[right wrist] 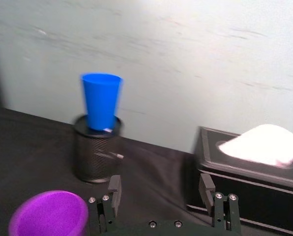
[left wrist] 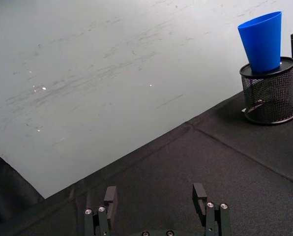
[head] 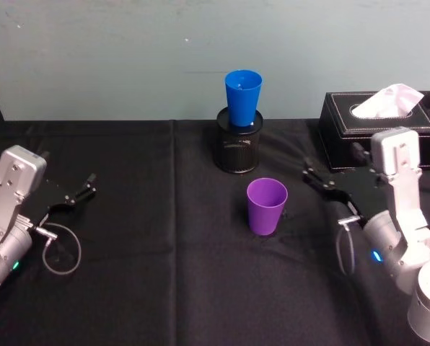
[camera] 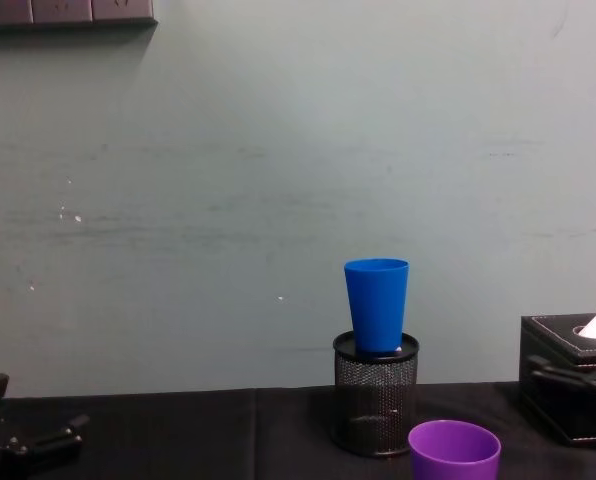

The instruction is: Pick up one cup with a gripper and tap it against the other cup.

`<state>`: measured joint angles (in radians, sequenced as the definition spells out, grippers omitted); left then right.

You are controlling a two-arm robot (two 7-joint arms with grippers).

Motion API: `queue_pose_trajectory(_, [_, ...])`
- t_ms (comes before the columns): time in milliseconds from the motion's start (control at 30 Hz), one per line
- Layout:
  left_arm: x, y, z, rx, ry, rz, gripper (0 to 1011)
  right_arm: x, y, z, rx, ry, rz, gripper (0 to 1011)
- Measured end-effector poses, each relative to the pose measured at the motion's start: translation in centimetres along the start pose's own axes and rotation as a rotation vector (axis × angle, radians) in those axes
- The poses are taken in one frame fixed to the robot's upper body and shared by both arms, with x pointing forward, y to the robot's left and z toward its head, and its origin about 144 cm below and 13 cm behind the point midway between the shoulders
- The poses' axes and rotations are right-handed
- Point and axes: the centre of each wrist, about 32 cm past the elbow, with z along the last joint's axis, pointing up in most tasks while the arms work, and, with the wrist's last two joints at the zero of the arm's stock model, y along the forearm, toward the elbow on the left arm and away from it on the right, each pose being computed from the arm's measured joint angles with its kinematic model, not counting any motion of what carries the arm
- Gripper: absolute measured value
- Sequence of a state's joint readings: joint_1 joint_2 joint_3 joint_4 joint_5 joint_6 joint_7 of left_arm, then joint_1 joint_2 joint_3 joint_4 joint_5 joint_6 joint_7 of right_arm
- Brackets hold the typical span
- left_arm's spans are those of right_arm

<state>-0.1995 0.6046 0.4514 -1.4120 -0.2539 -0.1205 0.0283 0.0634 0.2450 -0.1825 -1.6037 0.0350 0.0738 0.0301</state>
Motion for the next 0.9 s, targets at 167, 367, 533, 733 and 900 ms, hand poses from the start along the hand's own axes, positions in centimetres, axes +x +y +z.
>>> queue_pose_trajectory(167, [0.0,0.0,0.0,0.0,0.0,0.0,1000,0.4,0.0,-0.6,-0.043,-0.026,-0.044,1004])
queue_pose_trajectory(367, [0.0,0.0,0.0,0.0,0.0,0.0,1000,0.7,0.4,-1.1,-0.066,-0.04,-0.051,1004])
queue_pose_trajectory(533, [0.0,0.0,0.0,0.0,0.0,0.0,1000,0.6,1.1,-1.4,-0.062,-0.053,-0.042,1004])
queue_pose_trajectory(733, [0.0,0.0,0.0,0.0,0.0,0.0,1000,0.6,0.9,-1.4,-0.06,-0.052,-0.041,1004])
queue_pose_trajectory(900, [0.0,0.0,0.0,0.0,0.0,0.0,1000,0.6,0.9,-1.3,-0.06,-0.05,-0.041,1004])
